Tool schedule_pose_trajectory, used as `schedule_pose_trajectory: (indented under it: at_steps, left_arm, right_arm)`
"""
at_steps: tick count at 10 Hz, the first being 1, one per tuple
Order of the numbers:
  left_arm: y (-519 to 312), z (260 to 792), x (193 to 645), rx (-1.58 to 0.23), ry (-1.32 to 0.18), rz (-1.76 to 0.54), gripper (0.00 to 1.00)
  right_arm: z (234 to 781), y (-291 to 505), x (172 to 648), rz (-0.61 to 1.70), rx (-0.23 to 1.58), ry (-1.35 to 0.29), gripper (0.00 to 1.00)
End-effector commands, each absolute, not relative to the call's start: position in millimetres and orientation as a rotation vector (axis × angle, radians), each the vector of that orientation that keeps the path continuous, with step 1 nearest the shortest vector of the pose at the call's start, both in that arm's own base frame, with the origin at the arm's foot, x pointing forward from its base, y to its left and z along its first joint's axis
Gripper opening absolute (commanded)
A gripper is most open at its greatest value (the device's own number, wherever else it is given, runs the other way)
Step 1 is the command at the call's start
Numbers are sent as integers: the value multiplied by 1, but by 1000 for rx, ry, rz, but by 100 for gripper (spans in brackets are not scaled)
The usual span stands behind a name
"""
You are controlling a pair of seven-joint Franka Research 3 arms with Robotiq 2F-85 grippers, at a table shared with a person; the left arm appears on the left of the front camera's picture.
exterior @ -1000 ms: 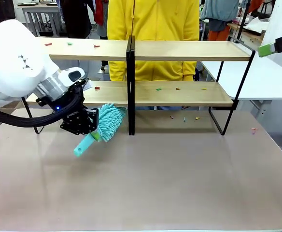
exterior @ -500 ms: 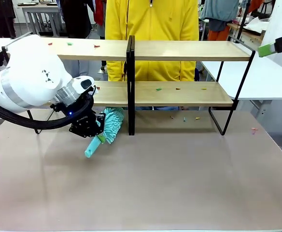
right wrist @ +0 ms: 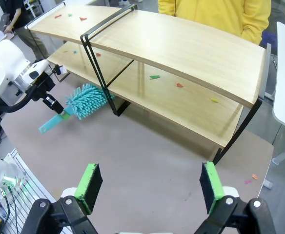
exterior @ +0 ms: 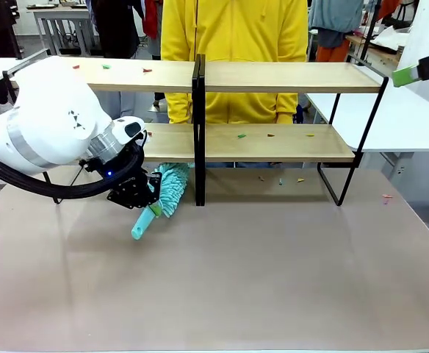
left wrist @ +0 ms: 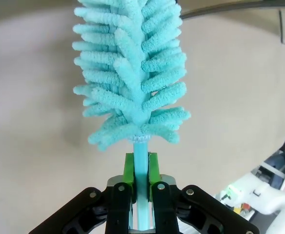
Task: Clean the shelves.
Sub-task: Clean a randomly selected level of the Shelf with the Duster.
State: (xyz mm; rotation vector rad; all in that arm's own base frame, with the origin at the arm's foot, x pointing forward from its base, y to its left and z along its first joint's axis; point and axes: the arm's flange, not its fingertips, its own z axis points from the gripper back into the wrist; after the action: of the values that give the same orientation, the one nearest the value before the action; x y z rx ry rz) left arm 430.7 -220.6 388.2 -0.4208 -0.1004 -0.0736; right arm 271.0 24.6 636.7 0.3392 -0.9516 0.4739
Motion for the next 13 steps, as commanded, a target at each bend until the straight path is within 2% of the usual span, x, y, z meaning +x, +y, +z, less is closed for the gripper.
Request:
schedule_pose_trajectory:
  at_steps: [1,4,11,13]
  left_arm:
    - [-222,377,450,-393,-185,-67,12]
    - [-221,357,469,-339,-226,-14,12]
    - [-158,333,476,-309,-122,135,12]
    - [-128,333,473,-334,-132,205,12]
  right_arm:
    - [637,25,271,474,341,-952,100]
    - [637,25,271,474,341,-952,100]
    - [637,25,271,474,341,-952,100]
    - [637,25,271,474,341,-952,100]
